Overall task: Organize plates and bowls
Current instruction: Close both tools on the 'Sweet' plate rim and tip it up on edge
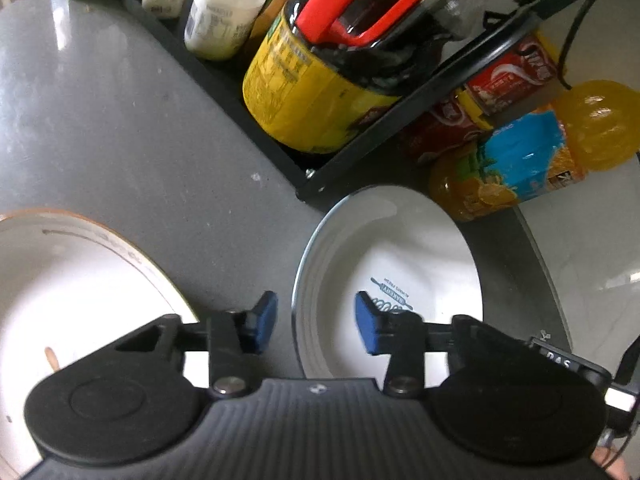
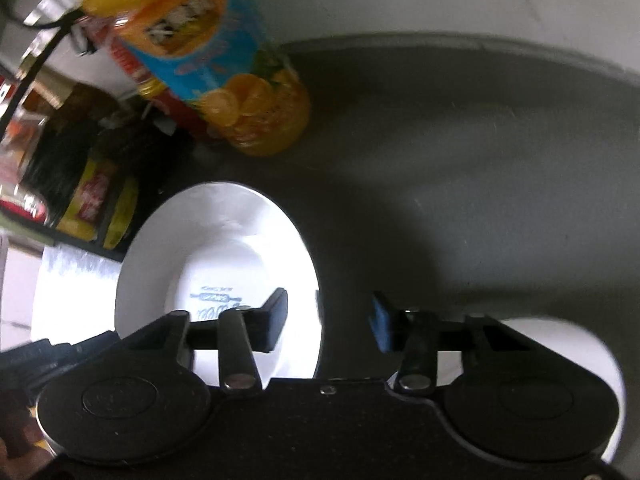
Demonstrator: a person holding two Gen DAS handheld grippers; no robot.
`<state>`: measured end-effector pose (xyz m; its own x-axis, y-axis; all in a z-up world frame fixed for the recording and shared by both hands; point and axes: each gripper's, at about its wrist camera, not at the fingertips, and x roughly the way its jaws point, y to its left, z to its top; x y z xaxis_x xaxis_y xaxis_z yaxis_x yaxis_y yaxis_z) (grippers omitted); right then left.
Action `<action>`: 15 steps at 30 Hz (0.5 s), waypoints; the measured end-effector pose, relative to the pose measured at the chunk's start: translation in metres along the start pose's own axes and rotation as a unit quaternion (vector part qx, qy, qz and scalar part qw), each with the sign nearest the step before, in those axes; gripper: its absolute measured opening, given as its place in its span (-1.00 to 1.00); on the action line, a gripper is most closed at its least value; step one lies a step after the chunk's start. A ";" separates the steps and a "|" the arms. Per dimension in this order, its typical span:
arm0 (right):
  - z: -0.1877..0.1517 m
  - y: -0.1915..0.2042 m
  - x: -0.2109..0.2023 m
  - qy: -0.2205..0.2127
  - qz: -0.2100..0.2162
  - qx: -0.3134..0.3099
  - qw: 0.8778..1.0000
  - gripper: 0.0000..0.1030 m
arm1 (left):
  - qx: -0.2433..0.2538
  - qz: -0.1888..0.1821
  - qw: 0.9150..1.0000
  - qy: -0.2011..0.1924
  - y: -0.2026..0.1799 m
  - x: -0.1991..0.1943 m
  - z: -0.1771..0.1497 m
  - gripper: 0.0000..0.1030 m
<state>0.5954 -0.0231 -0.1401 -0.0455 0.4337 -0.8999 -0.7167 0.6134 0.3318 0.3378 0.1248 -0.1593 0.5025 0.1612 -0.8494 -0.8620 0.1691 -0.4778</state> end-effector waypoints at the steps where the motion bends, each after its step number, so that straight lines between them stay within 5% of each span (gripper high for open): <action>1: 0.000 -0.003 0.003 0.005 0.004 0.007 1.000 -0.33 | -0.005 -0.004 1.000 0.004 0.002 0.003 0.000 -0.42; 15: 0.001 -0.012 0.021 0.013 0.048 0.006 0.999 -0.55 | -0.057 -0.019 0.998 0.023 0.018 0.029 0.008 -0.71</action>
<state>0.6037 -0.0211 -0.1633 -0.1323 0.4734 -0.8709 -0.6995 0.5779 0.4204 0.3373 0.1406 -0.1912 0.5329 0.1119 -0.8387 -0.8461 0.0614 -0.5294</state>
